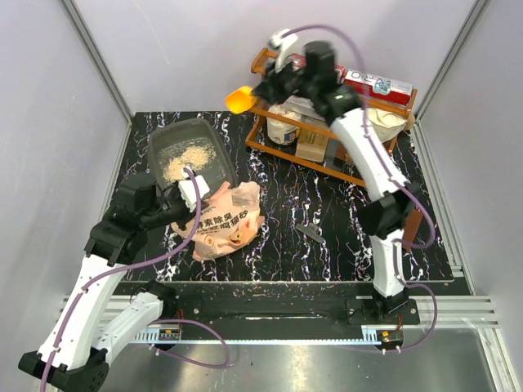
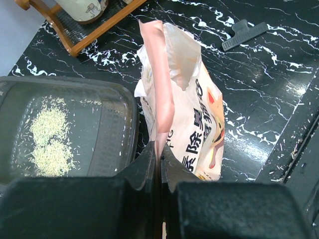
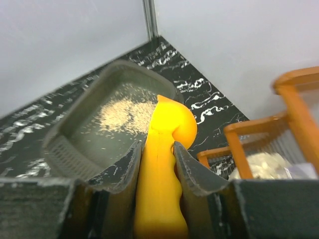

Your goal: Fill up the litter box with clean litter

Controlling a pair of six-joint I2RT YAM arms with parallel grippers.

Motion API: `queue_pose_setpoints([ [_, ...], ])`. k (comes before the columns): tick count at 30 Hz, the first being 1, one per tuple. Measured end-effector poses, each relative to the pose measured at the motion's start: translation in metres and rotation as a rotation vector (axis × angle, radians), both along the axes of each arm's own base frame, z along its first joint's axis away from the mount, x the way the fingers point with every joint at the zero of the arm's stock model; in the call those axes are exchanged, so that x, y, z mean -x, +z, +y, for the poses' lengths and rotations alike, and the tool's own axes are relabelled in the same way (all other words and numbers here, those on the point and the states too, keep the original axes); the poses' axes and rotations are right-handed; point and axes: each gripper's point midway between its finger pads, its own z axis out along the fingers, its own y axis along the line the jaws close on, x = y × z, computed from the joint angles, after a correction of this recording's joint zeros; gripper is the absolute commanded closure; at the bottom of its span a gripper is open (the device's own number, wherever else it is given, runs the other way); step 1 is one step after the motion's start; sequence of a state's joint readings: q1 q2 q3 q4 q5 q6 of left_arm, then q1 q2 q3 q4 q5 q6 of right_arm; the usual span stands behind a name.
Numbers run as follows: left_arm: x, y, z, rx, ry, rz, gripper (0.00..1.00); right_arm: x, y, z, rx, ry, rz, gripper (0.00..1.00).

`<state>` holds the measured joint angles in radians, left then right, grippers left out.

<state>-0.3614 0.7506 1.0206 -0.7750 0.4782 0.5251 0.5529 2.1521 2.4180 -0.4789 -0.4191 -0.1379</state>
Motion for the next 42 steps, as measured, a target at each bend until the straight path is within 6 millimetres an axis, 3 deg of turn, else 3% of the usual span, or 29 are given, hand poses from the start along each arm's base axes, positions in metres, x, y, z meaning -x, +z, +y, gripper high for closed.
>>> queue_pose_setpoints([
  [2, -0.002, 0.001, 0.001, 0.015, 0.019, 0.011, 1.0, 0.011, 0.041, -0.038, -0.056, 0.014, 0.022, 1.0],
  [4, -0.006, 0.001, 0.002, 0.037, 0.047, 0.026, 1.0, 0.022, 0.068, -0.072, -0.08, 0.014, 0.031, 1.0],
  [6, -0.009, 0.001, 0.003, 0.062, 0.076, 0.045, 1.0, 0.048, 0.08, -0.094, -0.071, 0.045, 0.069, 1.0],
  [8, -0.013, 0.001, 0.003, 0.084, 0.097, 0.061, 1.0, 0.083, 0.078, -0.095, -0.051, 0.124, 0.129, 1.0],
  [12, -0.016, 0.001, 0.002, 0.112, 0.114, 0.086, 1.0, 0.137, 0.049, -0.083, -0.013, 0.274, 0.306, 1.0],
  [14, -0.017, 0.001, 0.001, 0.12, 0.115, 0.094, 1.0, 0.149, 0.026, -0.077, 0.005, 0.311, 0.409, 1.0],
  [17, -0.016, 0.001, 0.0, 0.127, 0.119, 0.103, 1.0, 0.15, -0.008, -0.073, 0.037, 0.32, 0.534, 1.0],
  [23, -0.017, 0.001, 0.0, 0.134, 0.124, 0.109, 1.0, 0.149, -0.051, -0.057, 0.122, 0.341, 0.61, 1.0],
  [29, -0.015, 0.001, -0.001, 0.138, 0.115, 0.113, 1.0, 0.176, -0.09, -0.015, 0.314, 0.343, 0.603, 1.0],
  [31, -0.015, 0.001, -0.001, 0.139, 0.113, 0.115, 1.0, 0.177, -0.099, -0.01, 0.338, 0.261, 0.645, 1.0],
  [35, -0.017, 0.002, -0.005, 0.136, 0.103, 0.123, 1.0, 0.163, -0.106, -0.019, 0.324, 0.061, 0.744, 1.0],
  [42, -0.026, 0.003, -0.017, 0.135, 0.074, 0.138, 1.0, 0.151, -0.117, -0.024, 0.315, -0.093, 0.813, 1.0],
])
